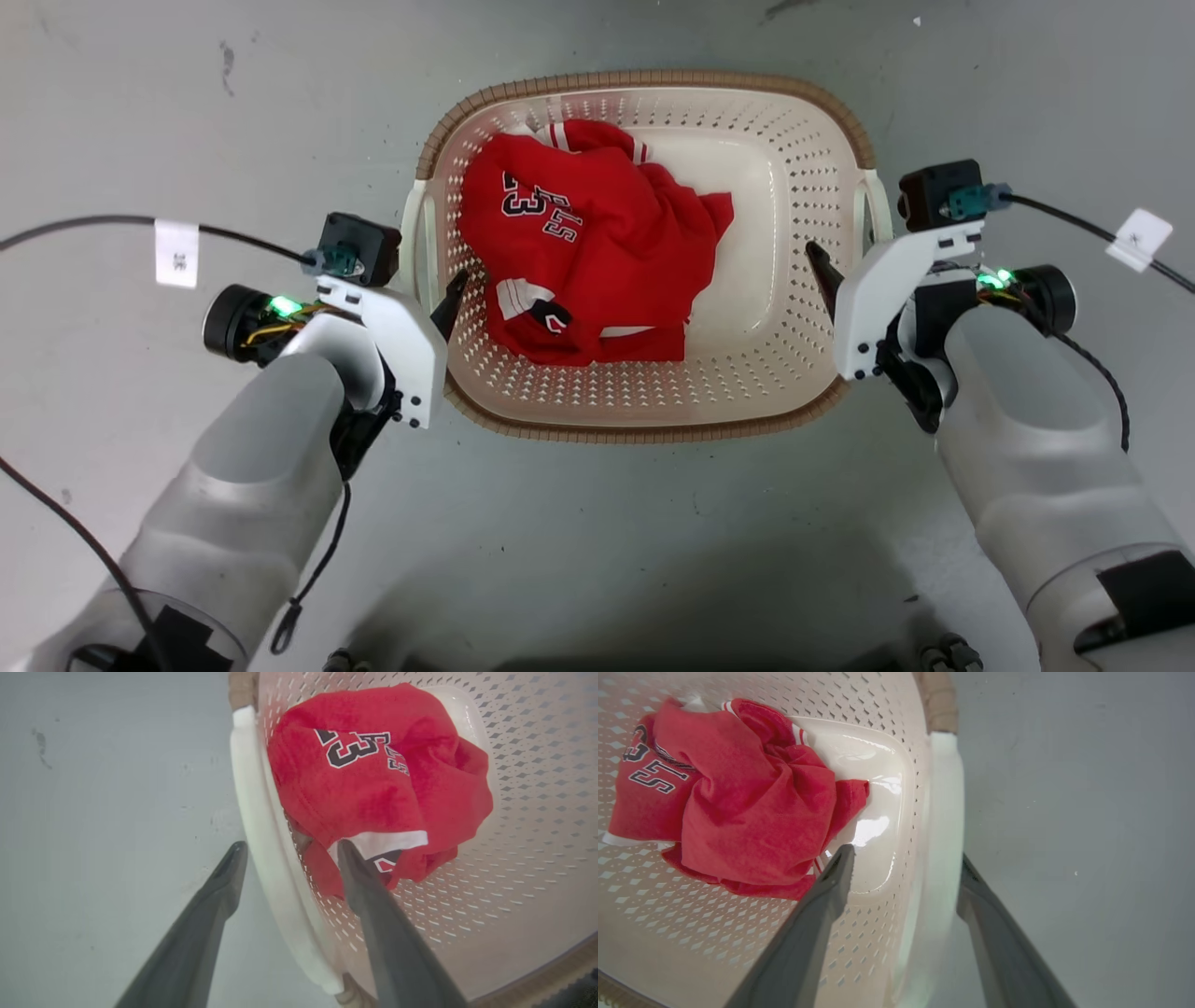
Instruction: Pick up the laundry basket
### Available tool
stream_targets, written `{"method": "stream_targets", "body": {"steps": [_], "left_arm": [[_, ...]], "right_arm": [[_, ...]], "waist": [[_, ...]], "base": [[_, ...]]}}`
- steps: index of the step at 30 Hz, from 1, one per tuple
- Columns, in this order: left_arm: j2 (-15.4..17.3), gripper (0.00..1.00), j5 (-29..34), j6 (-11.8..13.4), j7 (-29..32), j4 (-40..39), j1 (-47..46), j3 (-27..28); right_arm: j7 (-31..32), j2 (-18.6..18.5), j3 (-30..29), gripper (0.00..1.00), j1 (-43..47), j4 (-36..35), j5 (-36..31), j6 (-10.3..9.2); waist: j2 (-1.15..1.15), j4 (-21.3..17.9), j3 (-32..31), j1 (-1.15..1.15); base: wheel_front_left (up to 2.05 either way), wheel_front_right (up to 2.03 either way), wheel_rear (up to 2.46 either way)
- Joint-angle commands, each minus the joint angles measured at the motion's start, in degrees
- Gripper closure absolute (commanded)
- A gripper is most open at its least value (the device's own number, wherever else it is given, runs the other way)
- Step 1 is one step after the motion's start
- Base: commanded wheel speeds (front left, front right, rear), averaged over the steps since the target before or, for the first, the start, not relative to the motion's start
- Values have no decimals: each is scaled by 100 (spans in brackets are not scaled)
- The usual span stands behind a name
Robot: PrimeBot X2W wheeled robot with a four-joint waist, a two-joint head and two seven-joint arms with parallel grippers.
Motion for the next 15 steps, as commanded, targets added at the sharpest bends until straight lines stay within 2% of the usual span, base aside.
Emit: {"method": "stream_targets", "body": {"steps": [1,9,15], "left_arm": [[89,0,-116,7,66,-51,-92,-127],[499,0,-1040,7,604,-324,-392,-1231],[581,0,-1680,6,802,-275,-550,-1687]], "right_arm": [[19,-7,50,0,-146,56,31,-4],[186,-5,283,0,-474,450,141,-4],[143,-6,381,0,-564,591,196,-4]], "waist": [[0,5,34,-1],[0,41,158,-1],[0,52,210,-1]], "base": [[0,0,0],[0,0,0],[0,0,0]]}}
